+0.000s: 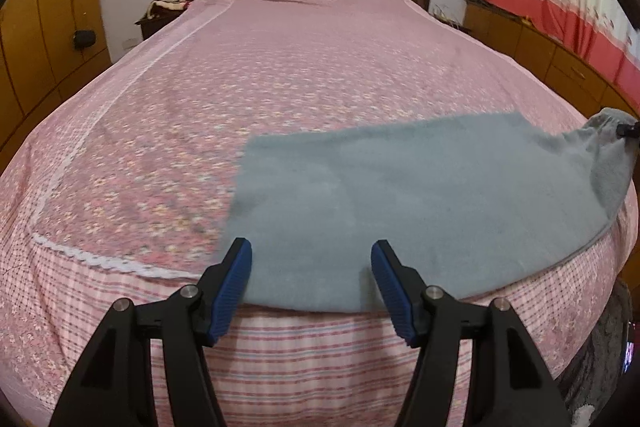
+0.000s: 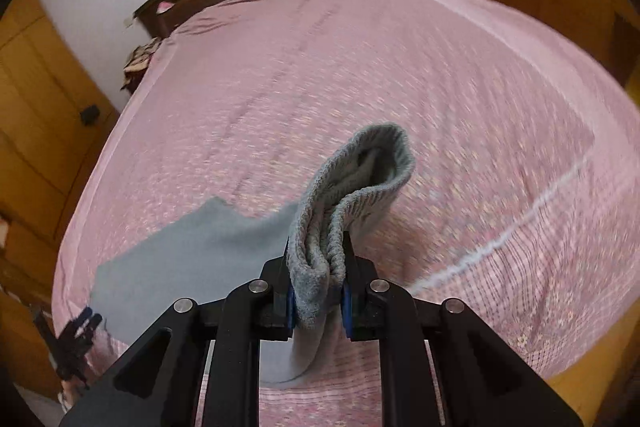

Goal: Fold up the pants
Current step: 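Lift the waistband with the right gripper and fold it over toward the cuffs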

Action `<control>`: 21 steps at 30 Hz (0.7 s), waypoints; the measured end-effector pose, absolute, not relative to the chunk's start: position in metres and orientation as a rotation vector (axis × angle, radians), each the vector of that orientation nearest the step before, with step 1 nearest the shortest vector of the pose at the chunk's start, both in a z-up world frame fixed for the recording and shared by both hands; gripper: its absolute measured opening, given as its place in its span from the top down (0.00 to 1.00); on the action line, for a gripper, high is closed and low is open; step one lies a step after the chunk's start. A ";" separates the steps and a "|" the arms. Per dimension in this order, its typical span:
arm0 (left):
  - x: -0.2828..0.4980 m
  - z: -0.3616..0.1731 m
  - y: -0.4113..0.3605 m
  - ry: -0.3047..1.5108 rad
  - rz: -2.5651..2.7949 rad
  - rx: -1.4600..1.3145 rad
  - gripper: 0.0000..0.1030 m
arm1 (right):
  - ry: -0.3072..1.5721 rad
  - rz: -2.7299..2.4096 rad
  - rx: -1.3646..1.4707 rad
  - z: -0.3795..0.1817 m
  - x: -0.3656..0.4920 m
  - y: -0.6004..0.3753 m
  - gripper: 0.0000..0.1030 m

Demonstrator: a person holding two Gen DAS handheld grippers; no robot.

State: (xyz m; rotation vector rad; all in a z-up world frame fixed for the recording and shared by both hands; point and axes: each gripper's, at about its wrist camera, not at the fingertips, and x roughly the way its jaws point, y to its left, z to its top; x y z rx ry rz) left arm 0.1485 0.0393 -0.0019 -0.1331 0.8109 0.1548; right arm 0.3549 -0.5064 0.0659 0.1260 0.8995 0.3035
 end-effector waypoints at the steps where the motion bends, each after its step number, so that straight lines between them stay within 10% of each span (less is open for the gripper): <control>1: 0.145 -0.002 0.045 0.806 0.158 -0.142 0.36 | 0.892 0.310 0.102 0.069 0.352 -0.498 0.83; 21: 0.101 -0.019 0.103 0.726 0.150 -0.323 0.33 | 0.873 0.479 -0.162 0.095 0.311 -0.329 0.83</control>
